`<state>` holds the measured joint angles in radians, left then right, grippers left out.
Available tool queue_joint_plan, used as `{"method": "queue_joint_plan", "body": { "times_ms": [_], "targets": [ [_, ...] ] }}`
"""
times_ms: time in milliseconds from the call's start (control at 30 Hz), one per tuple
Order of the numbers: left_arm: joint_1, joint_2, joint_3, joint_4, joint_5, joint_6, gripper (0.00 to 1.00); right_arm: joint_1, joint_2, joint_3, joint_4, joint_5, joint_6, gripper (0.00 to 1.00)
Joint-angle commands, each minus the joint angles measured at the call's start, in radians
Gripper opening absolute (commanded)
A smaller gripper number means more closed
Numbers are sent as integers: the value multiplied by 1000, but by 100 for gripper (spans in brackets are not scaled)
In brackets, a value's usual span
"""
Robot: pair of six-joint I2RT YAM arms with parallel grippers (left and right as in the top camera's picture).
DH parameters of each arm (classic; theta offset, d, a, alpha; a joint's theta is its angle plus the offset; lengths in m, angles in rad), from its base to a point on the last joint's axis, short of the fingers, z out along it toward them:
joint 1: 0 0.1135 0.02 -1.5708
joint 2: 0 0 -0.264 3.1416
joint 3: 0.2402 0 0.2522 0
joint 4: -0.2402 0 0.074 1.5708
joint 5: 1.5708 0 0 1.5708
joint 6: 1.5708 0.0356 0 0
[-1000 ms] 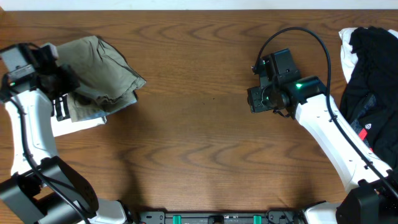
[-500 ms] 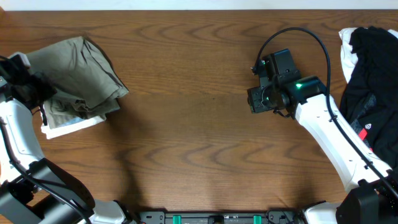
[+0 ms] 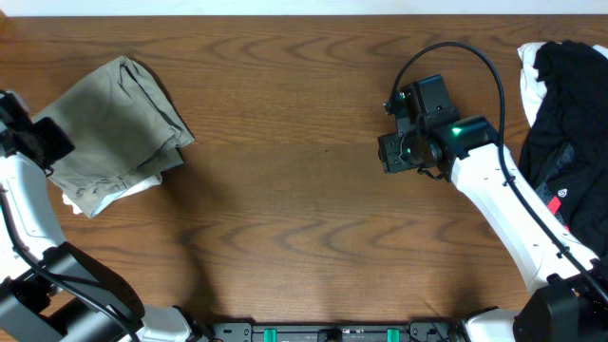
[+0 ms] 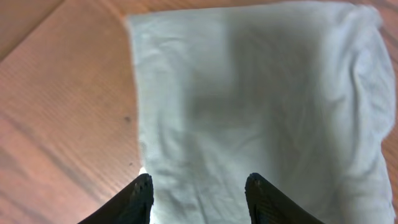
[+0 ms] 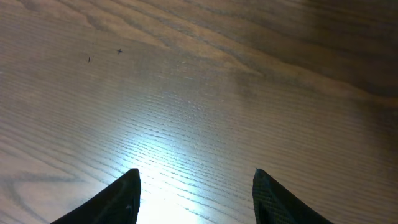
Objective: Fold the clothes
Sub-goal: 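Release the shorts at the table's left edge and lift the left gripper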
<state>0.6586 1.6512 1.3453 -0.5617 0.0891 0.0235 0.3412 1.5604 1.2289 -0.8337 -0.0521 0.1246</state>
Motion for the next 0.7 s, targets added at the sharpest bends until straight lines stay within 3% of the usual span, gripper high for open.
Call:
{"method": "queue_joint_plan", "body": {
  "times_ms": [0, 100, 167, 300, 400, 667],
  "targets": [
    [8, -6, 26, -2, 28, -104, 37, -10, -10, 0, -2, 3, -11, 56],
    [-8, -6, 26, -14, 227, -104, 29, -19, -10, 0, -2, 3, -10, 56],
    [-27, -5, 26, -44, 274, -104, 25, -26, -10, 0, -3, 3, -10, 56],
    [-60, -4, -2, -115, 198, -109, 21, -31, -10, 0, -12, 3, -10, 55],
    [-53, 3, -51, -135, 125, -186, 19, -31, -10, 0, -23, 3, -10, 55],
    [40, 60, -186, -124, 106, -303, 19, -31, -10, 0, -82, 3, -10, 55]
  ]
}}
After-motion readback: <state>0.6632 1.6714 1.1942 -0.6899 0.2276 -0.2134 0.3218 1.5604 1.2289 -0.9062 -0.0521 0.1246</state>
